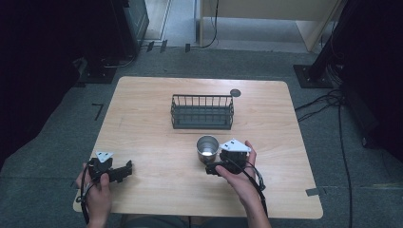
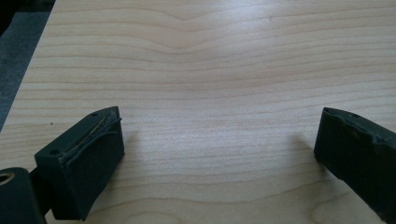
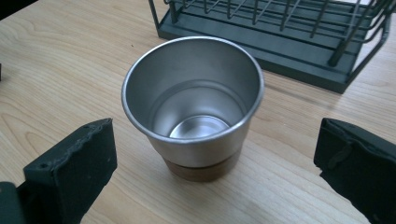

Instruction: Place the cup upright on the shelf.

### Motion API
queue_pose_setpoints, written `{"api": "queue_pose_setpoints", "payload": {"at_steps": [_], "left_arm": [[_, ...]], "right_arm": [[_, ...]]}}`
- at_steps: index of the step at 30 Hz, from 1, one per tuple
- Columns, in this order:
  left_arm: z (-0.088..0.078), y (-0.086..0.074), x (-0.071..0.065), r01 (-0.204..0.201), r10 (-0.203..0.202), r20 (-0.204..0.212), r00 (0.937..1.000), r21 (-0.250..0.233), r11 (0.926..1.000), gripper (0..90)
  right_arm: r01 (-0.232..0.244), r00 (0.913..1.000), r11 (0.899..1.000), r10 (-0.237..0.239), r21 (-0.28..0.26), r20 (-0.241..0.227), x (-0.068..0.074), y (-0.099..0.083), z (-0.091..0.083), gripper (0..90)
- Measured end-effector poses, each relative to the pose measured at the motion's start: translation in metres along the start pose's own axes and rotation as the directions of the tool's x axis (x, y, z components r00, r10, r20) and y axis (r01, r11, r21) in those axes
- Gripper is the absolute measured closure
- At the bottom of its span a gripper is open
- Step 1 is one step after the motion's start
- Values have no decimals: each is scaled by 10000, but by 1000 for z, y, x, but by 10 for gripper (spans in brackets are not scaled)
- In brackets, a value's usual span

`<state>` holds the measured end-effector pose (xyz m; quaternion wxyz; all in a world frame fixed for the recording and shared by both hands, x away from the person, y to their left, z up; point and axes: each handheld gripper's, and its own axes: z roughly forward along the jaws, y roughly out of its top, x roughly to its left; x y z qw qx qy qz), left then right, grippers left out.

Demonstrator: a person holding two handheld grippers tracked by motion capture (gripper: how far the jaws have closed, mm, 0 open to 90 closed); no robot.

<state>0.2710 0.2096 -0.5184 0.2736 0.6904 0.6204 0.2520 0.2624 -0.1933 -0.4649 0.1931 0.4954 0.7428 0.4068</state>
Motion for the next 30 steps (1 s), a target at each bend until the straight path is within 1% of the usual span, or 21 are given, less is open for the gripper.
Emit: {"api": "queue_pose_setpoints", "payload": {"at_steps": [3, 9, 11, 14, 16, 23, 25, 26, 28, 29, 30], "left_arm": [[0, 0, 0, 0, 0, 0, 10000, -1, 10000, 19], [0, 0, 0, 5, -5, 4, 10000, -7, 10000, 19], [0, 0, 0, -2, 2, -1, 10000, -1, 10000, 19], [0, 0, 0, -2, 2, 0, 10000, 0, 10000, 19], [0, 0, 0, 0, 0, 2, 10000, -1, 10000, 19], [0, 0, 0, -2, 2, 3, 10000, -6, 10000, 19], [0, 0, 0, 0, 0, 3, 10000, -6, 10000, 19], [0, 0, 0, 0, 0, 3, 10000, -6, 10000, 19], [0, 0, 0, -33, 33, 10, 10000, 5, 10000, 19], [0, 0, 0, -33, 33, 10, 10000, 5, 10000, 19], [0, 0, 0, -38, 38, 17, 10000, 8, 10000, 19]], "right_arm": [[21, 10000, 10000, -22, 41, 37, 4, 1, 7, 0], [151, 9999, 9998, -150, 113, -18, 8, 3, 16, 0], [176, 9998, 9998, -176, 135, 36, 10, 4, 19, 0], [127, 9995, 9996, -134, 242, 295, 12, 5, 27, 0], [101, 9994, 9994, -112, 323, 317, 14, 5, 31, 0], [290, 9988, 9984, -308, 482, 380, 17, 5, 42, 0], [361, 9982, 9983, -382, 455, 467, 18, 5, 46, 31], [361, 9982, 9983, -382, 455, 467, 18, 5, 46, 31], [475, 9970, 9981, -496, 381, 587, 19, 6, 48, 79], [475, 9970, 9981, -496, 381, 587, 19, 6, 48, 79], [564, 9948, 9980, -586, 281, 833, 20, 6, 48, 152]]}}
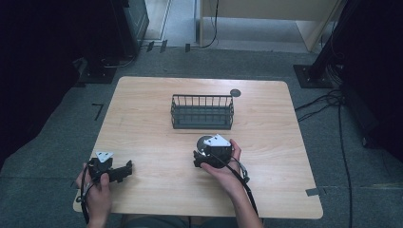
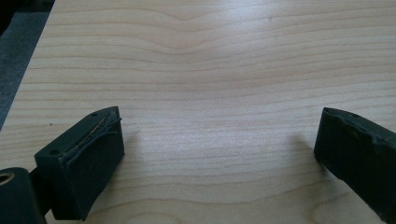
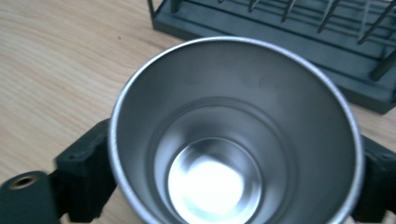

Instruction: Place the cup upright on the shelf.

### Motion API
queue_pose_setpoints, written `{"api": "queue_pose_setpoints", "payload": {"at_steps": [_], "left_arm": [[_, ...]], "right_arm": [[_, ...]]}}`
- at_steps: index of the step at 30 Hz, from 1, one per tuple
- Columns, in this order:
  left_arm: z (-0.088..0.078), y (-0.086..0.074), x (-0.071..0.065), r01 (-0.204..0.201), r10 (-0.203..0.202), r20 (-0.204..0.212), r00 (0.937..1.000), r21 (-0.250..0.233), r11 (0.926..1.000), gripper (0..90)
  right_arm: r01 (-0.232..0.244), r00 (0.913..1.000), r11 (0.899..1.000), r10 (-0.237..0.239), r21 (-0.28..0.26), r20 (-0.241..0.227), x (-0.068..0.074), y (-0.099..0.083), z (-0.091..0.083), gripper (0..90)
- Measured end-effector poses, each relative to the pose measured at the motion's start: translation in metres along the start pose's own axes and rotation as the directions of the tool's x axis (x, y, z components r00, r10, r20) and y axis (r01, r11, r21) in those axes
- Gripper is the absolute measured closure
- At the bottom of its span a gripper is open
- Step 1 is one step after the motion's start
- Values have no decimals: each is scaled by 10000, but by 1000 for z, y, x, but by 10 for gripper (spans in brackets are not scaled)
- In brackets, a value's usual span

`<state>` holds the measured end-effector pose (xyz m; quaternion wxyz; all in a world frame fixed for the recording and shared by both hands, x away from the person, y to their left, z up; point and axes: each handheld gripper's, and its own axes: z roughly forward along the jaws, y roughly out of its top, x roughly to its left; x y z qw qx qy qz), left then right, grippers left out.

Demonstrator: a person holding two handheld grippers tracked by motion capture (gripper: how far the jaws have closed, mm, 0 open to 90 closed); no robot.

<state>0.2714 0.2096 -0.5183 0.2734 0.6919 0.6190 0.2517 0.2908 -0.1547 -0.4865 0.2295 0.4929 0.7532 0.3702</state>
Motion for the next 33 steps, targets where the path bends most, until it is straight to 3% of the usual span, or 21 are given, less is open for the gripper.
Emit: {"api": "queue_pose_setpoints", "payload": {"at_steps": [14, 24, 33], "left_arm": [[0, 0, 0, 2, -2, -4, 10000, -3, 10000, 19], [0, 0, 0, 4, -4, -4, 10000, -3, 10000, 19], [0, 0, 0, 33, -33, -4, 10000, -29, 10000, 20]], "right_arm": [[174, 9998, 9993, -175, -324, -8, -2, 7, -10, 178], [122, 9997, 9984, -133, -551, -188, -4, 23, -22, 178], [-40, 10000, 9976, 35, -690, -77, -13, 43, -29, 179]]}}
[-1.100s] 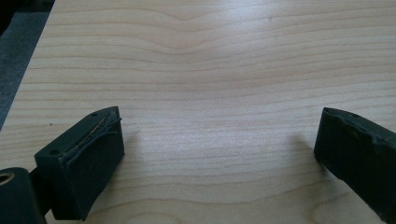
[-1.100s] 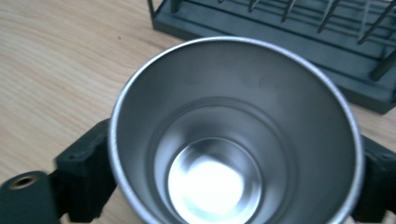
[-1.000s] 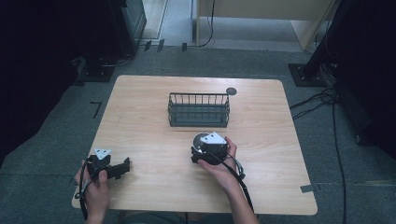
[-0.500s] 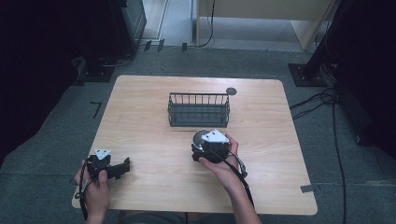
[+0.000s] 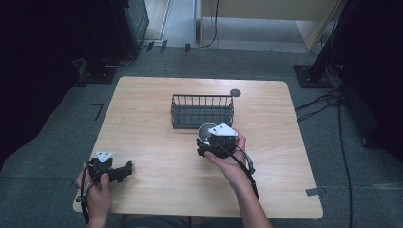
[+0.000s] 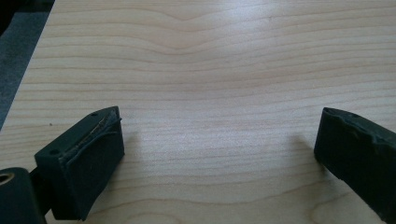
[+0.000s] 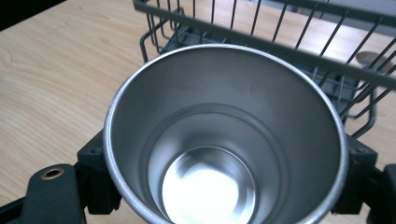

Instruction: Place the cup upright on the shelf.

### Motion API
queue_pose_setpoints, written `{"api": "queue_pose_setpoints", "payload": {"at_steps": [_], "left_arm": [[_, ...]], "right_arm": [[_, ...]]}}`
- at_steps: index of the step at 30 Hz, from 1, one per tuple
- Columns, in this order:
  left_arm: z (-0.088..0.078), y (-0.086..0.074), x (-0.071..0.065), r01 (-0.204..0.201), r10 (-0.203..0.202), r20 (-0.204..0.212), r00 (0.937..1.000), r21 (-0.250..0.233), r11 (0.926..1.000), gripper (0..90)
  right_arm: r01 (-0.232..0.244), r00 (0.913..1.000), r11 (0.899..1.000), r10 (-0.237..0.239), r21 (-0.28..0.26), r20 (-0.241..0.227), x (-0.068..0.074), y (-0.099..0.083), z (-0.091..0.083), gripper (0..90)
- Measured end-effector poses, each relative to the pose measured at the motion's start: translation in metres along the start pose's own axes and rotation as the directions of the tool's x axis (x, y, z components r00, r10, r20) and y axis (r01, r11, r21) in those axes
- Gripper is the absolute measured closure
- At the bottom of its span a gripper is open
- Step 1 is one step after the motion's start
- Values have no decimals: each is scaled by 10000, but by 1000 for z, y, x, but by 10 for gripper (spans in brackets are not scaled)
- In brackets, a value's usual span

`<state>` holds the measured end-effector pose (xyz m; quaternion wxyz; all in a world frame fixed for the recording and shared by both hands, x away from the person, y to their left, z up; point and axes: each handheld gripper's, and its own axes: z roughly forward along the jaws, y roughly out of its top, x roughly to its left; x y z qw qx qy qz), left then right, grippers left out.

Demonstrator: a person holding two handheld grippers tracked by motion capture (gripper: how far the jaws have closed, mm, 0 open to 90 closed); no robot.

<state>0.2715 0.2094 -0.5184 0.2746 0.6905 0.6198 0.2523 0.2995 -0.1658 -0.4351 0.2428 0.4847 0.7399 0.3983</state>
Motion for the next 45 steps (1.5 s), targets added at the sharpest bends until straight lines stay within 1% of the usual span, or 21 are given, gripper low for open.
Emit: {"api": "queue_pose_setpoints", "payload": {"at_steps": [1, 2, 9, 10, 11, 18, 20, 21, 22, 25, 28, 29, 30, 31, 34, 36, 37, 40, 41, 43, 45], "left_arm": [[0, 0, 0, -21, 21, 1, 10000, 20, 10000, 19], [0, 0, 0, -21, 21, 1, 10000, 20, 10000, 19], [0, 0, 0, -13, 13, -3, 10000, 1, 10000, 19], [0, 0, 0, -10, 10, -2, 10000, 3, 10000, 19], [0, 0, 0, -23, 23, -5, 10000, 2, 10000, 19], [0, 0, 0, -2, 2, 0, 10000, 6, 10000, 19], [0, 0, 0, -2, 2, -4, 10000, 13, 10000, 19], [0, 0, 0, -2, 2, -4, 10000, 13, 10000, 19], [0, 0, 0, -2, 2, -5, 10000, 16, 10000, 19], [0, 0, 0, -2, 2, -5, 10000, 16, 10000, 19], [0, 0, 0, -2, 2, -3, 10000, 16, 10000, 19], [0, 0, 0, -1, 1, -2, 10000, 13, 10000, 19], [0, 0, 0, -5, 5, -4, 10000, 14, 10000, 19], [0, 0, 0, -5, 5, -4, 10000, 14, 10000, 19], [0, 0, 0, -4, 4, -4, 10000, 16, 10000, 19], [0, 0, 0, -7, 7, -3, 10000, 20, 10000, 19], [0, 0, 0, -3, 3, -5, 10000, 14, 10000, 19], [0, 0, 0, -10, 10, -4, 10000, 16, 10000, 19], [0, 0, 0, -9, 9, -2, 10000, 13, 10000, 19], [0, 0, 0, -9, 9, -2, 10000, 17, 10000, 19], [0, 0, 0, -11, 11, 1, 10000, 17, 10000, 19]], "right_arm": [[31, 10000, 10000, -31, -78, 10, -2, 5, -1, 179], [31, 10000, 10000, -31, -78, 10, -2, 5, -1, 179], [-32, 9999, 9998, 34, -174, 99, -7, 21, -2, 179], [36, 9999, 9998, -34, -198, 126, -8, 26, -2, 179], [36, 9999, 9998, -34, -198, 126, -8, 26, -2, 179], [156, 9997, 9993, -149, -346, 196, -11, 43, -2, 179], [171, 9997, 9991, -164, -379, 203, -11, 51, -1, 180], [171, 9997, 9991, -164, -379, 203, -11, 51, -1, 180], [205, 9995, 9989, -195, -422, 233, -11, 56, -1, 180], [205, 9996, 9988, -196, -442, 210, -11, 61, 1, 180], [223, 9994, 9987, -211, -447, 272, -13, 71, 5, 180], [223, 9994, 9987, -211, -447, 272, -13, 71, 5, 180], [223, 9992, 9987, -207, -459, 341, -15, 77, 8, 180], [223, 9992, 9987, -207, -459, 341, -15, 77, 8, 180], [51, 9990, 9984, -26, -560, 441, -21, 88, 13, 180], [41, 9989, 9980, -12, -632, 459, -22, 91, 14, 180], [12, 9985, 9977, 25, -682, 548, -25, 96, 19, 180], [40, 9974, 9981, 4, -613, 725, -30, 103, 27, 180], [40, 9974, 9981, 4, -613, 725, -30, 103, 27, 180], [55, 9965, 9983, -6, -582, 841, -34, 106, 34, 180], [-48, 9959, 9988, 92, -490, 896, -37, 108, 40, 180]]}}
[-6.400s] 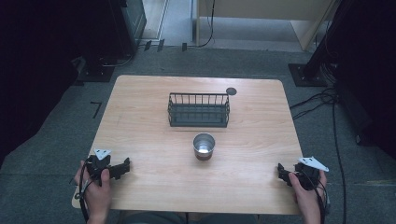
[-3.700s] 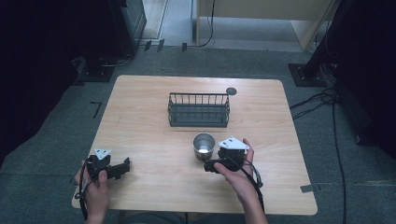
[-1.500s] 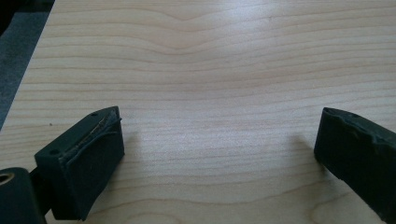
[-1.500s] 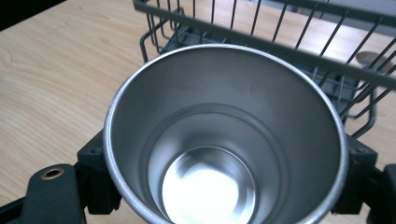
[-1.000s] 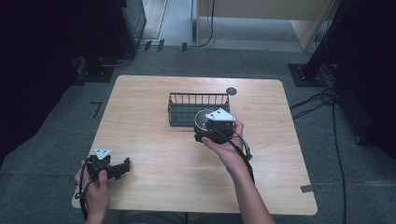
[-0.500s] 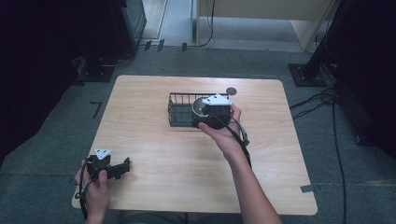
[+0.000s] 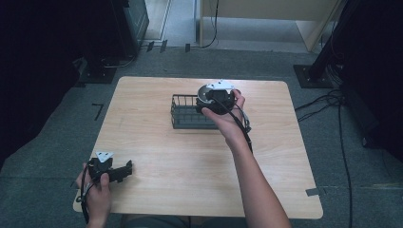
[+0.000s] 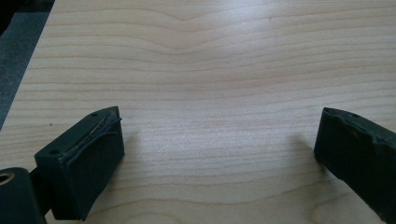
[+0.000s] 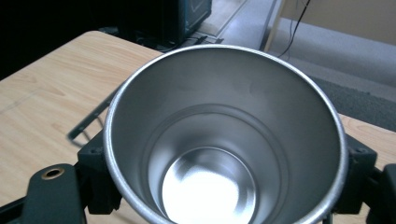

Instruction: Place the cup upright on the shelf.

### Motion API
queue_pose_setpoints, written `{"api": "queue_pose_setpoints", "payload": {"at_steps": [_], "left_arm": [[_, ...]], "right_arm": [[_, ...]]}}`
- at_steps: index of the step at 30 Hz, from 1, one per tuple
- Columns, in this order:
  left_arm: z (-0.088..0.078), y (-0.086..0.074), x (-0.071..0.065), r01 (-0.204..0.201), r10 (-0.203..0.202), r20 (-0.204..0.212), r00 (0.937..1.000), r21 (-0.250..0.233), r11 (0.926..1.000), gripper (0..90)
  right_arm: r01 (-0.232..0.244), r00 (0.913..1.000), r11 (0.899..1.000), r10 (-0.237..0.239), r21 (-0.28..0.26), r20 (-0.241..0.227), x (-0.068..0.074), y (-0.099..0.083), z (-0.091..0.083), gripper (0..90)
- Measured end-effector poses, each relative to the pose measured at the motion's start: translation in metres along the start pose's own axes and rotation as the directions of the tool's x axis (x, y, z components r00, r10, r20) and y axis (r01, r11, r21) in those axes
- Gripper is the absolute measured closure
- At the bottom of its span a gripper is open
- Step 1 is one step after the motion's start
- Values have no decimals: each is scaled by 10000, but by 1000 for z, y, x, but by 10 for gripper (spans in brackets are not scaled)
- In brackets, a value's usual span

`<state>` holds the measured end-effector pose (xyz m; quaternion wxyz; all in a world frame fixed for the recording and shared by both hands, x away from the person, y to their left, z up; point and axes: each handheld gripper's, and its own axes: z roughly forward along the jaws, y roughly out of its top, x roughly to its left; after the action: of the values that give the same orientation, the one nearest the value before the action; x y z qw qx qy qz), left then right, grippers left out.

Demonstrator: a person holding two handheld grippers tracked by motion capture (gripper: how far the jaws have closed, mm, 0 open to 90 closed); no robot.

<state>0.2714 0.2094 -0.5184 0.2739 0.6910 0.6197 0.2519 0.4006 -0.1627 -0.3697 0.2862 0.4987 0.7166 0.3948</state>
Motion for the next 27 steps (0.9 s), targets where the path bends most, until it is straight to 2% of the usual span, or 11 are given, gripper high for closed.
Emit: {"api": "queue_pose_setpoints", "payload": {"at_steps": [4, 5, 7, 12, 16, 20, 24, 27], "left_arm": [[0, 0, 0, -5, 5, 3, 10000, 9, 10000, 19], [0, 0, 0, -6, 6, 1, 10000, 5, 10000, 19], [0, 0, 0, -4, 4, 0, 10000, 6, 10000, 19], [0, 0, 0, -3, 3, 2, 10000, 6, 10000, 19], [0, 0, 0, -5, 5, 1, 10000, 7, 10000, 19], [0, 0, 0, -3, 3, 4, 10000, 4, 10000, 19], [0, 0, 0, -4, 4, 1, 10000, 5, 10000, 19], [0, 0, 0, -1, 1, 1, 10000, 4, 10000, 19]], "right_arm": [[21, 9998, 9997, -26, 249, 216, -9, 1, 18, 180], [21, 9998, 9997, -26, 249, 216, -9, 1, 18, 180], [-169, 9991, 9994, 157, 308, 390, -14, 1, 26, 180], [-332, 9982, 9984, 308, 462, 514, -18, -3, 40, 180], [-261, 9974, 9984, 226, 504, 688, -18, -8, 47, 180], [-309, 9972, 9968, 258, 732, 696, -19, -16, 55, 180], [-639, 9966, 9937, 587, 923, 578, -22, -26, 62, 180], [-668, 9966, 9929, 616, 988, 549, -22, -29, 65, 180]]}}
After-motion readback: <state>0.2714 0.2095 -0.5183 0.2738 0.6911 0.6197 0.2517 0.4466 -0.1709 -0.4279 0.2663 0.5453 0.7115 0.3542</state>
